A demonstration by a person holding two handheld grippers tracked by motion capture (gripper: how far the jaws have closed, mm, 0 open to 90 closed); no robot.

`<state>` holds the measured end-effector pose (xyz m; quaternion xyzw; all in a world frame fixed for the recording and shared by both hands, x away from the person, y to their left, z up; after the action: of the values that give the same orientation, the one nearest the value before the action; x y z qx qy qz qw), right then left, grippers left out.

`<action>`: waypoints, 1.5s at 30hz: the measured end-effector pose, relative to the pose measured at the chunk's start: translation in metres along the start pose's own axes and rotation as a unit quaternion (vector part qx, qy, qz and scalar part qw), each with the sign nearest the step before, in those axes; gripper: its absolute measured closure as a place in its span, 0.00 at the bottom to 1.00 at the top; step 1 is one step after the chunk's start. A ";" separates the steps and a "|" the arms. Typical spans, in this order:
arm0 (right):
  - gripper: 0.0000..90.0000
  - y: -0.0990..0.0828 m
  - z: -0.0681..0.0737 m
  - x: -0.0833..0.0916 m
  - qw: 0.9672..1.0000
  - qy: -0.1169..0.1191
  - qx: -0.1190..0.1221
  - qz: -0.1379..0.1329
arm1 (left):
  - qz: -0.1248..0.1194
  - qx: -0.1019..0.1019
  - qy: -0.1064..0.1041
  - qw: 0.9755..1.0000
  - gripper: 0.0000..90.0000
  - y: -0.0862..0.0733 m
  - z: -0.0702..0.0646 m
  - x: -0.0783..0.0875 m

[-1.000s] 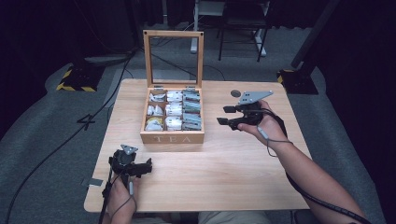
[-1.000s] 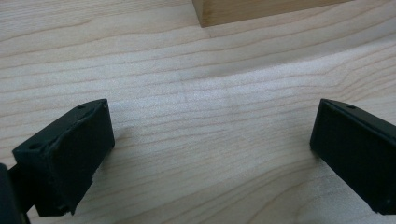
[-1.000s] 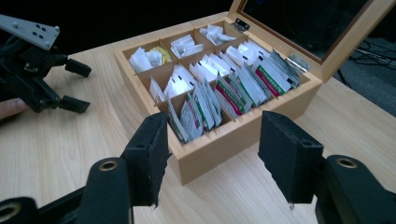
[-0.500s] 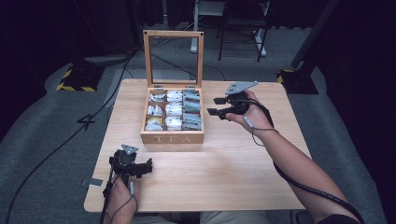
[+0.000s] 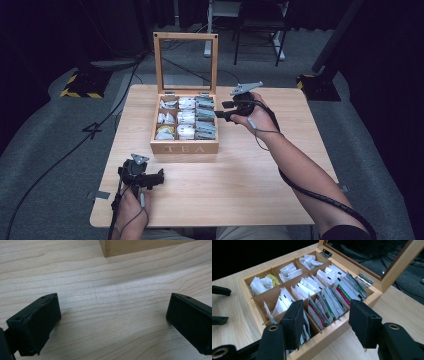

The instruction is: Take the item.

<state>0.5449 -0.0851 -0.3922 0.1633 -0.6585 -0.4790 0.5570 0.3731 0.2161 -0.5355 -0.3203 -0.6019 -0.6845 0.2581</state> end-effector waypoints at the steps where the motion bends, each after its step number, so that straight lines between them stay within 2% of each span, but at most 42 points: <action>1: 0.52 0.001 0.001 -0.002 1.000 0.002 0.002 0.001 | 0.000 0.000 0.000 1.000 0.00 0.000 0.000 0.000; 10: 0.54 0.012 0.014 -0.032 1.000 0.018 0.008 0.017 | 0.000 0.000 -0.002 1.000 0.00 0.001 -0.001 -0.001; 18: 0.57 0.021 0.025 -0.055 0.999 0.033 0.003 0.021 | 0.000 0.000 -0.002 1.000 0.00 0.001 -0.001 0.000; 23: 0.62 0.020 0.032 -0.071 0.999 0.045 -0.005 0.024 | 0.000 0.001 -0.002 1.000 0.00 0.001 -0.001 -0.001; 25: 0.64 0.019 0.036 -0.077 0.998 0.054 -0.011 0.029 | 0.000 0.001 -0.002 1.000 0.00 0.001 -0.001 -0.001; 32: 0.69 0.014 0.050 -0.090 0.995 0.080 -0.007 0.051 | -0.001 0.002 -0.003 1.000 0.00 0.001 -0.001 -0.001; 45: 0.76 0.000 0.060 -0.102 0.989 0.113 -0.015 0.095 | -0.001 0.002 -0.003 1.000 0.00 0.001 -0.001 -0.001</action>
<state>0.5251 0.0188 -0.4462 0.1449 -0.5966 -0.4125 0.6730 0.3740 0.2152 -0.5356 -0.3208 -0.6042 -0.6829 0.2563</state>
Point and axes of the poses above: each handheld gripper's, and its own axes: x roughly backward along the jaws, y roughly out of its top, z roughly to its left, the point moved 4 cm from there along -x, roughly forward along the jaws, and after that the axes turned 7 degrees about y, right-handed, at the moved point
